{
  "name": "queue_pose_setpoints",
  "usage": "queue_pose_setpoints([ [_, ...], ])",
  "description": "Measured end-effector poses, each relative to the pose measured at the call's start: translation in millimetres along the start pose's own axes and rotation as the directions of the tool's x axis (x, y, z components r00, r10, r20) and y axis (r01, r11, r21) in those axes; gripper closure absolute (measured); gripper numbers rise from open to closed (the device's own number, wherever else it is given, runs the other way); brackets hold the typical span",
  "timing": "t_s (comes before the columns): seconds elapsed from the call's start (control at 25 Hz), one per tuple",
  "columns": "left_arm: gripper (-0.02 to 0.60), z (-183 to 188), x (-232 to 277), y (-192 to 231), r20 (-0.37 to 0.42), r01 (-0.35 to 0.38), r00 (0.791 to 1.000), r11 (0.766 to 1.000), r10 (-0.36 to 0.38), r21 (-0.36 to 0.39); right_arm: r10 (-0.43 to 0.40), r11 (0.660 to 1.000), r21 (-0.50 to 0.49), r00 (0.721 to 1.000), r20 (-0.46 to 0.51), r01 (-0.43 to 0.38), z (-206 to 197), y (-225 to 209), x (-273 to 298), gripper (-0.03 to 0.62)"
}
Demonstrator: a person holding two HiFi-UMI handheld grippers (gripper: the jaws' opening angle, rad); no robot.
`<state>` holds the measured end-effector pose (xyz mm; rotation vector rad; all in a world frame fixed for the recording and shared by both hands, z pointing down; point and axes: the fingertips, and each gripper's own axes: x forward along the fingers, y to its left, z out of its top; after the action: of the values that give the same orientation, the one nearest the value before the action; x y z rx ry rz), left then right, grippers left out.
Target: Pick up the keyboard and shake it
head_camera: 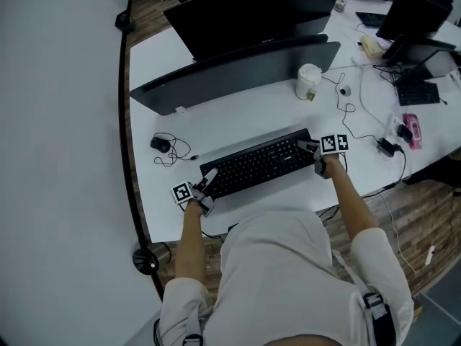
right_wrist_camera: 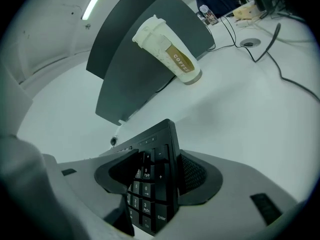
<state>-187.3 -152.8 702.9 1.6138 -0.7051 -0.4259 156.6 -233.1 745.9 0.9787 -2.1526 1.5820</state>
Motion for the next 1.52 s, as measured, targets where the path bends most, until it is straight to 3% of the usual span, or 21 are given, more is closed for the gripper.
queue_pose_setpoints([
  [0.44, 0.457, 11.7, -0.1, 20.5, 0.009, -0.049, 0.999, 0.998, 0.049, -0.042, -0.194, 0.972, -0.121, 0.978, 0.081, 0.202, 11.9, -10.4, 14.2, 0.321],
  [0.8, 0.457, 15.3, -1.8, 24.9, 0.002, -0.064, 0.998, 0.997, 0.064, -0.053, -0.264, 0.949, -0.161, 0.962, 0.064, 0.271, 5.9, -16.2, 23.9, 0.313],
  [0.88, 0.457, 14.5, -3.2, 25.2, -0.005, -0.067, 0.998, 0.997, 0.066, -0.043, -0.294, 0.935, -0.187, 0.954, 0.066, 0.301, 3.1, -16.6, 23.0, 0.313],
  [1.04, 0.457, 19.7, 0.0, 23.2, -0.013, -0.065, 0.998, 0.998, 0.065, -0.011, -0.38, 0.871, -0.3, 0.921, 0.087, 0.388, 8.7, -13.5, 19.2, 0.313],
  [1.16, 0.456, 22.0, 2.5, 26.7, -0.02, -0.092, 0.996, 0.995, 0.092, 0.033, -0.389, 0.866, -0.302, 0.916, 0.099, 0.4, 7.4, -14.5, 19.7, 0.313],
  [1.32, 0.43, 32.4, 4.7, 34.4, -0.012, -0.221, 0.974, 0.959, 0.226, 0.177, -0.395, 0.865, -0.276, 0.908, 0.143, 0.419, 4.6, -14.6, 15.2, 0.313],
  [1.52, 0.373, 53.4, 8.9, 36.3, 0.036, -0.363, 0.927, 0.866, 0.374, 0.343, -0.396, 0.868, -0.25, 0.902, 0.174, 0.429, 3.1, -13.3, 14.3, 0.313],
])
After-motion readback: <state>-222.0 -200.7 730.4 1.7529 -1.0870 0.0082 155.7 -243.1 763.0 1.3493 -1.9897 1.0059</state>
